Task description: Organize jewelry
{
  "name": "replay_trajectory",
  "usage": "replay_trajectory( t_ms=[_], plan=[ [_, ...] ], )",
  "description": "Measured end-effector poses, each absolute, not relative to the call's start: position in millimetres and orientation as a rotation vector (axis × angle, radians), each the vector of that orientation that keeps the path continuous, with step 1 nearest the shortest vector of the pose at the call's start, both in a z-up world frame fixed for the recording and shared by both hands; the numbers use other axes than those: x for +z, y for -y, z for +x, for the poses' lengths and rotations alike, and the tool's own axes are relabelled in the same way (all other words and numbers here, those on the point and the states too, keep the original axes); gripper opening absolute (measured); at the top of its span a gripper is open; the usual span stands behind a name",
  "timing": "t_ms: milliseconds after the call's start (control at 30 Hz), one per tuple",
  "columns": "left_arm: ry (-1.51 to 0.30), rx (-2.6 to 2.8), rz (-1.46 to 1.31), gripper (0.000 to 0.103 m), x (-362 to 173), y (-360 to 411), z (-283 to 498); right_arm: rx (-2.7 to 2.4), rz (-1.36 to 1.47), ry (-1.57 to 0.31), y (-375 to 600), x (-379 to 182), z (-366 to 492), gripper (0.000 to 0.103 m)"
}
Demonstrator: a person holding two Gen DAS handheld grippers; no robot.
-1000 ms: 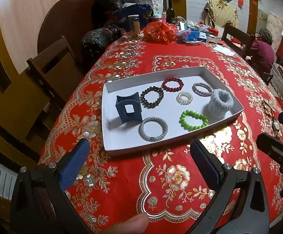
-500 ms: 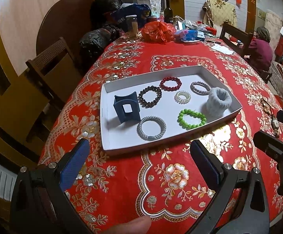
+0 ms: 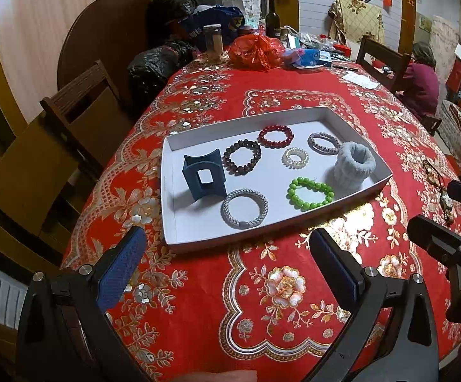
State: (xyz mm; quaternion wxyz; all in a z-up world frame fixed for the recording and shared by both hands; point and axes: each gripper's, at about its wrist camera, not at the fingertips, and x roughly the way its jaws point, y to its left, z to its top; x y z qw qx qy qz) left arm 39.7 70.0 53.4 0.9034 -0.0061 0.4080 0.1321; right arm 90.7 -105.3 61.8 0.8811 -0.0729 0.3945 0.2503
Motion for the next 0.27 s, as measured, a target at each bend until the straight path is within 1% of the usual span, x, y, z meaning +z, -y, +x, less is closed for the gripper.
replay_trajectory(
  t_ms=[267],
  plan=[
    [-0.828, 0.268, 0.002, 0.103, 54.3, -66.5, 38.0, 0.522, -0.154, -0.821, 105.3, 61.8, 90.5, 0.098]
  ],
)
